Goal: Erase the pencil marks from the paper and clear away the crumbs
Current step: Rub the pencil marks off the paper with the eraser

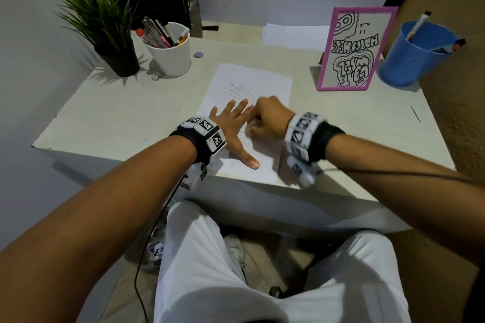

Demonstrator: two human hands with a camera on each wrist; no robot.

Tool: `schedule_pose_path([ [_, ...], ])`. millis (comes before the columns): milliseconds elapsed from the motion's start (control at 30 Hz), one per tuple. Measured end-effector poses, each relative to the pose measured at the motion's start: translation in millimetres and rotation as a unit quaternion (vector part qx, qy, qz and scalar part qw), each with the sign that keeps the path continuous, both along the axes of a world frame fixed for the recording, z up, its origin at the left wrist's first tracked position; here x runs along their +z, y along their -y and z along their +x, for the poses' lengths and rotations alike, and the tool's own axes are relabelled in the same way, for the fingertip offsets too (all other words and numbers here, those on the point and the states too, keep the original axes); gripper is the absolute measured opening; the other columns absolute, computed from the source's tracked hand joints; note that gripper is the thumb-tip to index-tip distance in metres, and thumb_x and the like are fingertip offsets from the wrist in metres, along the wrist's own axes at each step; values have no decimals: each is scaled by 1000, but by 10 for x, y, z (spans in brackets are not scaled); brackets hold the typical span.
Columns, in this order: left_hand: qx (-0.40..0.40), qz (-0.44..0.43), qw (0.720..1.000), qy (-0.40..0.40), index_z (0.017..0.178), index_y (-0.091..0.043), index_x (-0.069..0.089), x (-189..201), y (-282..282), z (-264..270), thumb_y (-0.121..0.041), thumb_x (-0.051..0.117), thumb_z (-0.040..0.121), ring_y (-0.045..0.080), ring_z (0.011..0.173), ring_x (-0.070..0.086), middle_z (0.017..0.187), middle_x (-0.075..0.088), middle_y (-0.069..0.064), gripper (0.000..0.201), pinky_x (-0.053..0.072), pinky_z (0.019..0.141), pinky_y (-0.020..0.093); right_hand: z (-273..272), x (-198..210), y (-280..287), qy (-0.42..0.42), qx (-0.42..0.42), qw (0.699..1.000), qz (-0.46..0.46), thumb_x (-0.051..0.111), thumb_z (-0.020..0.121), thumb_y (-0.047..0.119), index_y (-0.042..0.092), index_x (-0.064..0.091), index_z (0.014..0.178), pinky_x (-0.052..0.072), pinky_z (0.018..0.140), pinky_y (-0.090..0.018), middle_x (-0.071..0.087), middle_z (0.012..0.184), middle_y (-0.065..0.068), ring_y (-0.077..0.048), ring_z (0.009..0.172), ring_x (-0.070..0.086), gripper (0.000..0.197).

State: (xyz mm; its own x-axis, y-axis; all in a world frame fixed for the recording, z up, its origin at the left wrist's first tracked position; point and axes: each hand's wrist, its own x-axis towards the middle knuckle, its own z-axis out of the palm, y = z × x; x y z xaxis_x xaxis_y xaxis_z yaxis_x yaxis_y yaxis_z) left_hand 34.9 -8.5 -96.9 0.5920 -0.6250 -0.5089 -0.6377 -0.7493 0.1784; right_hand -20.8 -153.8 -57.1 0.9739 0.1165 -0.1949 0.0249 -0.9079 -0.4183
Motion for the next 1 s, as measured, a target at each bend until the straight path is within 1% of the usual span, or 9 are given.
schedule_pose_path([
  [133, -6, 9, 1000, 7, 147, -33, -29, -13, -11, -8, -96, 61, 28, 23, 144, -29, 155, -35, -8, 162, -13, 114, 58, -263, 57, -14, -51, 82, 995, -7, 79, 76, 26, 18, 81, 84, 37, 54, -3, 64, 62, 18, 6, 52, 54, 12],
  [233, -3, 1, 1000, 0, 144, -38, -32, 5, -19, 1, -97, 61, 29, 24, 144, -29, 155, -35, -8, 159, -12, 114, 60, 162, 69, 84, 14, -19, 1000, -1, 82, 74, 25, 12, 81, 89, 45, 58, -13, 69, 65, 4, -4, 59, 59, 20],
  [333, -1, 11, 1000, 1, 144, -37, -33, 25, -2, 2, -97, 61, 30, 25, 144, -30, 154, -37, -8, 159, -11, 114, 61, 149, 12, 61, 24, -23, 999, 9, 78, 75, 16, 9, 81, 89, 57, 73, -26, 76, 80, -6, -13, 74, 69, 16],
  [500, -1, 16, 1000, 7, 147, -31, -30, 20, -1, -7, -99, 55, 24, 25, 144, -29, 155, -36, -6, 165, -12, 114, 60, -332, 85, 3, -74, 107, 991, -17, 76, 77, 25, 17, 81, 87, 45, 62, -12, 72, 73, 9, 2, 61, 59, 13],
  [567, -3, 7, 1000, 5, 145, -34, -32, 13, 0, -4, -99, 57, 27, 25, 144, -30, 155, -36, -7, 162, -12, 114, 60, -95, 110, 35, -39, 68, 997, -17, 81, 74, 27, 17, 81, 88, 46, 62, -15, 68, 66, 9, 2, 60, 59, 17],
  [633, -1, 5, 1000, 3, 142, -38, -35, 16, -10, -9, -98, 58, 28, 26, 144, -30, 154, -36, -8, 159, -11, 114, 61, 149, 86, 71, 3, -12, 1000, 0, 83, 71, 25, 13, 81, 90, 56, 72, -26, 73, 74, -1, -10, 73, 68, 23],
  [700, 0, 8, 1000, 9, 142, -39, -36, 35, -15, -16, -98, 58, 29, 26, 144, -30, 154, -36, -8, 158, -11, 114, 61, 147, 27, 42, 18, -21, 1000, 7, 80, 72, 18, 9, 81, 88, 60, 78, -32, 76, 79, -7, -16, 78, 72, 19],
  [833, -3, 22, 1000, 18, 146, -31, -31, 23, 4, -21, -99, 56, 29, 25, 143, -31, 154, -38, -7, 161, -12, 115, 59, -296, 20, 7, -42, 78, 996, -7, 73, 77, 16, 13, 81, 86, 52, 70, -14, 78, 82, 3, -2, 69, 64, 13],
  [1000, -6, -5, 1000, -2, 147, -39, -26, 125, -59, 4, -96, 59, 36, 24, 146, -24, 158, -30, -5, 151, -5, 116, 62, -159, 71, 191, 5, 5, 1000, 7, 71, 76, 14, 13, 82, 84, 53, 68, -22, 78, 81, 0, -12, 76, 71, 14],
])
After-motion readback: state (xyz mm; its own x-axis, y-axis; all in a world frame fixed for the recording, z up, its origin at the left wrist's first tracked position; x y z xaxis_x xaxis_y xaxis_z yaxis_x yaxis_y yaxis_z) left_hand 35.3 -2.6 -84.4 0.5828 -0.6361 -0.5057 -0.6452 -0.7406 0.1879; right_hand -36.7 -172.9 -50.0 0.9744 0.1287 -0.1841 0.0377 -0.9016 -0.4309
